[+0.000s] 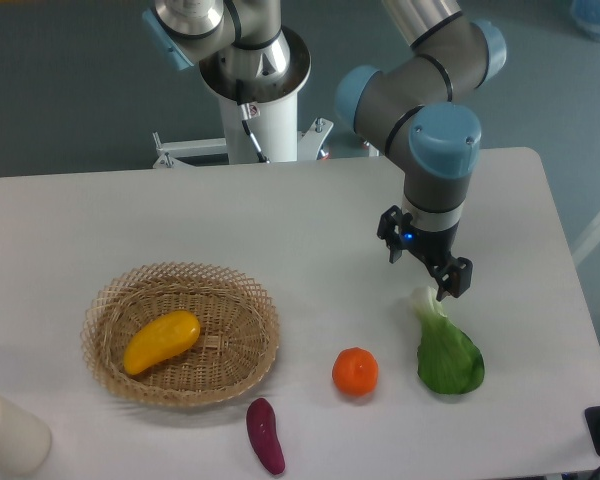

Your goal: Place the mango in the basket

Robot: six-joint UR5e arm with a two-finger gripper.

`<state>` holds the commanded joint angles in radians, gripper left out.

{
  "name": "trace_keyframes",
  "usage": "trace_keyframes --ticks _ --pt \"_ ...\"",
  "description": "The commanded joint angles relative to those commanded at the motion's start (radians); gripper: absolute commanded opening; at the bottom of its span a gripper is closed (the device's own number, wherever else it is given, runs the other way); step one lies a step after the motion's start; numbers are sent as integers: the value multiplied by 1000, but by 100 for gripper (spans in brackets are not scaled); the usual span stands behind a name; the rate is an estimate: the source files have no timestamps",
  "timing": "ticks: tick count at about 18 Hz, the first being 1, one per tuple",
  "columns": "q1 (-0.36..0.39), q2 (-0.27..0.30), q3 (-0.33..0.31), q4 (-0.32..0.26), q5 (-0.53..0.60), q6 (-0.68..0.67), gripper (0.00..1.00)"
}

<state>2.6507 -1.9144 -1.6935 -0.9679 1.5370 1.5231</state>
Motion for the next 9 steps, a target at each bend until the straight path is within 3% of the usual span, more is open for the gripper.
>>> trace_keyframes --ticks 9 --pt "20 -2 -9 5 2 31 100"
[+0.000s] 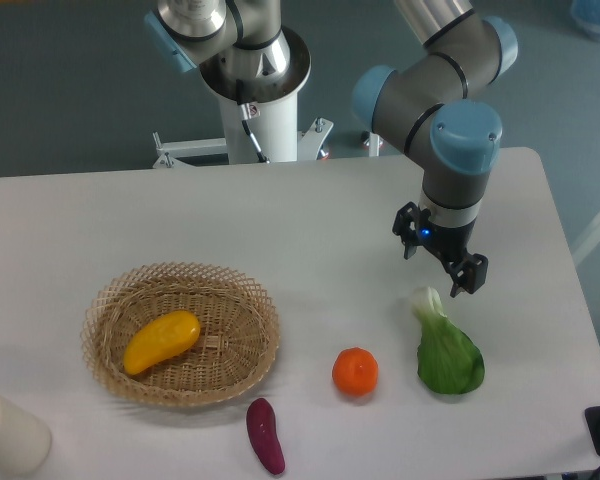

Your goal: Place the mango in the basket

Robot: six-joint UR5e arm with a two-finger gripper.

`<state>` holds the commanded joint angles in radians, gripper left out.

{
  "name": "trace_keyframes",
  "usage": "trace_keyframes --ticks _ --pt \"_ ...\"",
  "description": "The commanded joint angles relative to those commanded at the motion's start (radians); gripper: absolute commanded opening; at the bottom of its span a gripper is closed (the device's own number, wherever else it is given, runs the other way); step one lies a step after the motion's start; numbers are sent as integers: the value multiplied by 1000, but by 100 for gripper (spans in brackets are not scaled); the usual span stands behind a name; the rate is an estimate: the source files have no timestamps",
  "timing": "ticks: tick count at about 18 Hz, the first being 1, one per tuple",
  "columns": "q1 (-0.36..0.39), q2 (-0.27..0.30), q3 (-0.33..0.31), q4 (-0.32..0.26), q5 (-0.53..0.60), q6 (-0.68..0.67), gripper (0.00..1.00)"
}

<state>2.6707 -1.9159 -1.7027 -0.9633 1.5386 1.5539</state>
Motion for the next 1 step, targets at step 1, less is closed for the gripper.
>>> trace_keyframes --ticks 1 --pt "0 2 -2 2 0 0 100"
